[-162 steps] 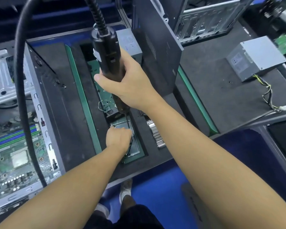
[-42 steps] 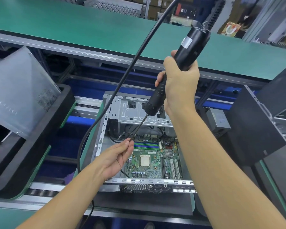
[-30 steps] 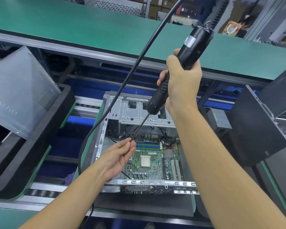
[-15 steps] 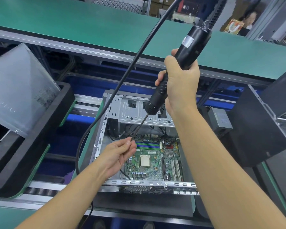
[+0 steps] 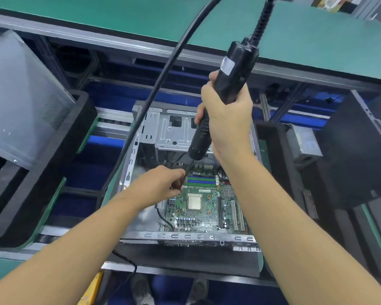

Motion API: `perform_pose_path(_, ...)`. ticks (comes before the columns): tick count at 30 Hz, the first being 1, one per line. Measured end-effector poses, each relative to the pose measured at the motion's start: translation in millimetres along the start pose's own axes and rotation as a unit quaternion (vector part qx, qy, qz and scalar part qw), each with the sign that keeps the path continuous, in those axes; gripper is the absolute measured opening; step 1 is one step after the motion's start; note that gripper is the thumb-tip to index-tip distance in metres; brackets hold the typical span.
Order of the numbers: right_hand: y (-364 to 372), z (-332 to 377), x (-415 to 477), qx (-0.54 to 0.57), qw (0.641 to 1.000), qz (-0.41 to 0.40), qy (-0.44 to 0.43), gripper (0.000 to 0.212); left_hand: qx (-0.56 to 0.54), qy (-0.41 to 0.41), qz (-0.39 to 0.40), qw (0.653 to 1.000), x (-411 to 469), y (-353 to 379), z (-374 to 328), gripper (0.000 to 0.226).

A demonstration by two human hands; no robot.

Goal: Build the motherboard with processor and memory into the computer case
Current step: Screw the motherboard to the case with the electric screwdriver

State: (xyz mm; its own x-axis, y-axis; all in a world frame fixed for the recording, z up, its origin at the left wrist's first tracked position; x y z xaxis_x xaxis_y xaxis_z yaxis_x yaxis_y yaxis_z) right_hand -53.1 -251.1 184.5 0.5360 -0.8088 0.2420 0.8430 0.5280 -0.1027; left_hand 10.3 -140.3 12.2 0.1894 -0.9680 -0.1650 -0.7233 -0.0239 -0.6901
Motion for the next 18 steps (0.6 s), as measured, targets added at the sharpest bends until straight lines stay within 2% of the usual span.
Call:
perform_pose_path(5, 15, -43, -9, -0.006, 0.998, 0.038, 0.045, 0.014, 0.069, -0.052, 0.080, 0.993, 13, 26, 16, 0.010)
perform_pose_path(9, 23, -70, -20, -0.015, 0.995, 0.067, 0.072, 0.016, 0.056, -0.071, 0.130, 0.987, 10, 49, 25, 0.013)
perform_pose_path(12, 28, -79, -30, -0.007, 0.991, 0.101, 0.082, 0.020, 0.016, -0.071, 0.151, 0.986, 2, 61, 26, 0.018)
perform_pose_path(18, 34, -72, -40, 0.028, 0.987, 0.133, 0.084, 0.017, 0.040, -0.044, 0.146, 0.988, -14, 58, 26, 0.016)
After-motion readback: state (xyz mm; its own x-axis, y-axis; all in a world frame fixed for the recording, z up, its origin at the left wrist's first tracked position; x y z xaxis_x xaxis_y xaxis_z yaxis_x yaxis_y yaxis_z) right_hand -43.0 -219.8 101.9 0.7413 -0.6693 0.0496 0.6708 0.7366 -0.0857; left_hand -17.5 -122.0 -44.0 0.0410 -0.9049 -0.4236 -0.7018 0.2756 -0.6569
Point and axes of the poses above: each hand's wrist, its own x-axis towards the middle knuckle, its own y-axis out of the palm, z = x × y, the point moved 7 cm from there along x, towards the middle knuckle, and after that the axes turned 15 degrees about -x, right-handed, at the moved point
